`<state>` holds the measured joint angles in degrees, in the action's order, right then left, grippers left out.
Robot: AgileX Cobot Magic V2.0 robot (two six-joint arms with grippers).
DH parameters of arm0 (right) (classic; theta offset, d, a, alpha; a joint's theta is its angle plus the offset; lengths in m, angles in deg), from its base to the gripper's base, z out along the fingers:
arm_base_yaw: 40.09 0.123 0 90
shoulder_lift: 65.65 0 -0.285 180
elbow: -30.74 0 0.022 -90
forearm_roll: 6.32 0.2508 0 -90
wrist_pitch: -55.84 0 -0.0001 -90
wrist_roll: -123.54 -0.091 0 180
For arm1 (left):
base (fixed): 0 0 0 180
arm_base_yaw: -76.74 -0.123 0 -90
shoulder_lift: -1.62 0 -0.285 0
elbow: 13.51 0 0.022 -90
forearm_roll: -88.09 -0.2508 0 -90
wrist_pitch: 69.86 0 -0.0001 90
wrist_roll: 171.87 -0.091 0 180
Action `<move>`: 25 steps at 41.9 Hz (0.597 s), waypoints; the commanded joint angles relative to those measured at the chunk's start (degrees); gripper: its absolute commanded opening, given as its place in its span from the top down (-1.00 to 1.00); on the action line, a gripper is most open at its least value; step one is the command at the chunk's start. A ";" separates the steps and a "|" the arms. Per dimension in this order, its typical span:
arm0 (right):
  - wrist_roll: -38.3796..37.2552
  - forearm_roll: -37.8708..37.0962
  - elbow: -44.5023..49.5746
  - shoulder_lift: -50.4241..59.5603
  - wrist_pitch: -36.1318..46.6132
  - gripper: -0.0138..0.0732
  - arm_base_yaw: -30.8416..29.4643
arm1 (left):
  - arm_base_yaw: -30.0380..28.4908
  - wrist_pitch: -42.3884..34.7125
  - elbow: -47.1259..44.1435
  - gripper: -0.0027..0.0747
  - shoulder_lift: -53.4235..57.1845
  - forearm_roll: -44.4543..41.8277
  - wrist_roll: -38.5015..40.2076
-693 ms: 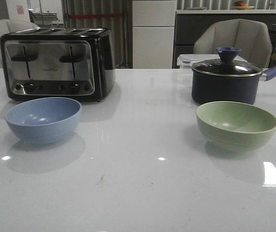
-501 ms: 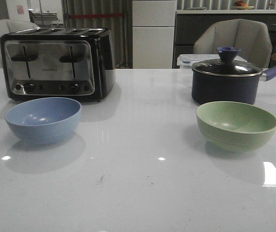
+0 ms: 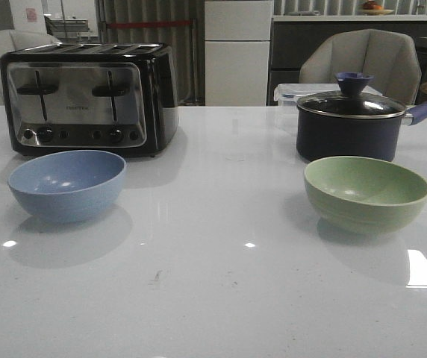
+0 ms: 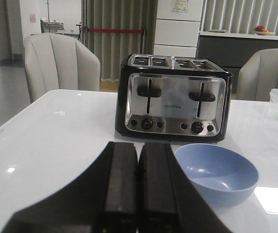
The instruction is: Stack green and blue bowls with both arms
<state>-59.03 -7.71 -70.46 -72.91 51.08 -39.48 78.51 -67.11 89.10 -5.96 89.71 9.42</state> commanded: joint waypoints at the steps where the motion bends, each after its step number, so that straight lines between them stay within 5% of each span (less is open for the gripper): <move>1: 0.10 -0.45 -0.17 1.16 5.28 0.56 -0.26 | 0.47 -4.83 -0.31 0.69 1.21 0.54 0.00; 15: 0.10 -0.45 -6.73 1.16 6.63 0.56 -0.26 | 0.47 -8.11 5.39 0.69 1.12 0.54 0.00; 25: 0.10 -0.45 -23.64 -2.88 -6.51 0.56 -0.26 | 0.47 1.02 22.75 0.69 -2.61 0.54 0.00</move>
<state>-59.03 -7.71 -87.24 -73.08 44.98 -39.48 78.51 -65.07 104.56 -6.27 89.71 9.42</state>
